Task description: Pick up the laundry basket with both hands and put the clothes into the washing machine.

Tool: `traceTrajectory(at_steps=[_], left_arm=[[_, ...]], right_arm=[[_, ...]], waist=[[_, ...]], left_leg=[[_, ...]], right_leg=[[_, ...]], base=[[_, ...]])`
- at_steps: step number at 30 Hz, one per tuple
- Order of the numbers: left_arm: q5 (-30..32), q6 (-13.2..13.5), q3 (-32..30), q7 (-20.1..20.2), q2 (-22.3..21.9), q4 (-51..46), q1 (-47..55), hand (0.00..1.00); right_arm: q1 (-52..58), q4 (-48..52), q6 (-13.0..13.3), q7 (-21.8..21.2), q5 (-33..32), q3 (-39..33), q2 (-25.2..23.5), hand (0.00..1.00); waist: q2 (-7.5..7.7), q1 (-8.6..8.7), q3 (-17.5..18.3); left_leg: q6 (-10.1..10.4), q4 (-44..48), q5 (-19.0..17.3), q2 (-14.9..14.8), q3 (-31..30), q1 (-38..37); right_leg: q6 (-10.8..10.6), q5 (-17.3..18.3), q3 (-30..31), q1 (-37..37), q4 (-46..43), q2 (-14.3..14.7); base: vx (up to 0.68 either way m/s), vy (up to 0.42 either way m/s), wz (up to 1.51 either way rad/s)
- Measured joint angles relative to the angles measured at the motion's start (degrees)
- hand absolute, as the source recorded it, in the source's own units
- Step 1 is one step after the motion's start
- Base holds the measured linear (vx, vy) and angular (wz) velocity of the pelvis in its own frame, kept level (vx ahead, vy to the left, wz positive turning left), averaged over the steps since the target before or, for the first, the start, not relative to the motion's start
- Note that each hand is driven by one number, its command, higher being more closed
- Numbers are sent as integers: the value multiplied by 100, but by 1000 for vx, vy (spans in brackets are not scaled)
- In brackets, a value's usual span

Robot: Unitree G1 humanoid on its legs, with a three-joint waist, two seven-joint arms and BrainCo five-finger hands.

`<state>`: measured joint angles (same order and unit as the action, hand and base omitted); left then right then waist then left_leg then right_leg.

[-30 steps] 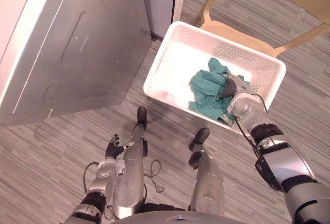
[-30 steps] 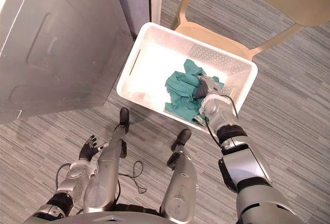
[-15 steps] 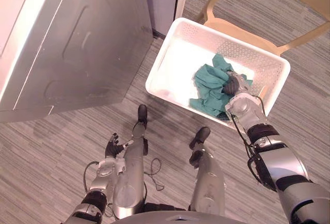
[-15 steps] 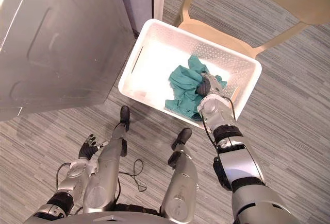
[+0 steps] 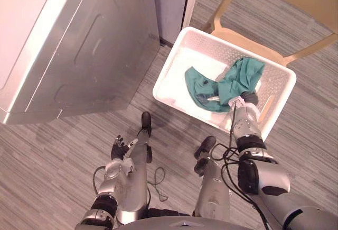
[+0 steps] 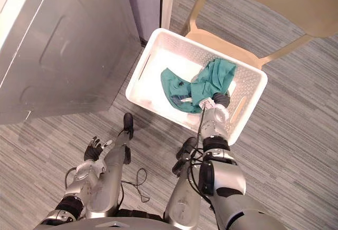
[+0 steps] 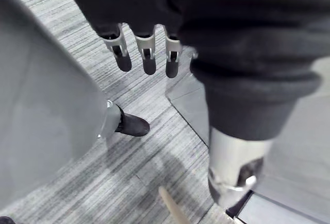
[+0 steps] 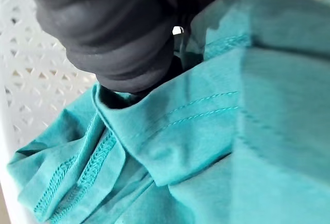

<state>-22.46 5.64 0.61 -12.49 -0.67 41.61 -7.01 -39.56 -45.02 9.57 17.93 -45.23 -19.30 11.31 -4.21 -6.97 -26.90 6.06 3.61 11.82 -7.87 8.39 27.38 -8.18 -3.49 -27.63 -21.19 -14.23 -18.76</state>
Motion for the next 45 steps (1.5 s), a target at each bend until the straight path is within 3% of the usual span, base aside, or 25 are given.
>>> traceTrajectory(at_steps=[4, 10, 13, 18, 24, 25, 29, 35, 41, 45], left_arm=[[-124, -7, 11, 4, -39, -45, 140, 0], [-225, -5, -33, 27, 70, 3, 405, 0], [-226, -30, -409, 37, 148, 387, 465, 0], [-326, -204, -1449, 38, 295, 1221, 968, 0], [-672, -322, -2451, 19, 262, 1387, 1302, 0], [-1117, -316, -2873, -19, 206, 1181, 1309, 0], [-1548, -156, -4031, -352, -123, -589, 1481, 0], [-1008, 528, -4949, -1366, -154, -3867, 1068, 0], [683, 565, -4526, -2194, -170, -6014, 910, 0], [1144, 784, -3149, -2201, -175, -7397, 878, 0]], right_arm=[[142, 796, 232, 10, -724, -18, -420, 100], [447, 1696, 534, -4, -1127, 86, -834, 100], [816, 2054, 666, -41, -1320, 113, -1038, 100], [1643, 2343, 805, -96, -1415, 101, -1310, 100], [1801, 2501, 903, -299, -1423, -18, -1307, 100], [1935, 2665, 910, -300, -1481, -19, -1310, 100], [2150, 2916, 1038, -341, -1534, -187, -1454, 100], [2234, 3106, 1080, -419, -1529, -135, -1489, 100], [2419, 3524, 1080, -477, -1518, 160, -1520, 100], [2630, 3792, 1119, -484, -1517, 706, -1525, 100]], waist=[[16, -7, -1], [47, -36, 10], [142, -35, 143], [494, -19, 884], [538, -97, 1517], [541, -153, 1672], [518, -215, 2105], [347, -235, 2323], [57, -193, 2539], [25, -48, 2565]], left_leg=[[-36, -87, 85, 16, 110, -328], [-4, -305, 112, 166, 11, -936], [15, -465, 122, 223, -88, -1235], [87, -696, 87, 329, -340, -1684], [99, -797, 36, 333, -543, -2061], [108, -798, 18, 315, -553, -2094], [71, -798, -12, 316, -585, -2161], [31, -797, -38, 315, -463, -2558], [124, -834, -208, 243, -161, -2766], [148, -840, -225, 216, 49, -2832]], right_leg=[[-39, 183, -52, 253, -209, -117], [-120, 486, -155, 759, -509, -316], [-176, 614, -302, 1064, -527, -360], [-298, 720, -645, 1760, -227, -323], [-390, 667, -934, 2467, 300, -118], [-403, 655, -953, 2542, 410, -68], [-421, 554, -1069, 2758, 750, 75], [-421, 334, -951, 3199, 1098, 151], [-341, 195, -695, 3272, 1397, 230], [-274, 108, -409, 3192, 1512, 269]], base=[[19, -58, 14], [35, -50, 15], [55, -45, 21], [124, -66, 27], [86, -76, 17], [35, -93, 7], [18, -68, 3], [-16, -28, -11], [-98, -3, -26], [-72, -3, -31]])
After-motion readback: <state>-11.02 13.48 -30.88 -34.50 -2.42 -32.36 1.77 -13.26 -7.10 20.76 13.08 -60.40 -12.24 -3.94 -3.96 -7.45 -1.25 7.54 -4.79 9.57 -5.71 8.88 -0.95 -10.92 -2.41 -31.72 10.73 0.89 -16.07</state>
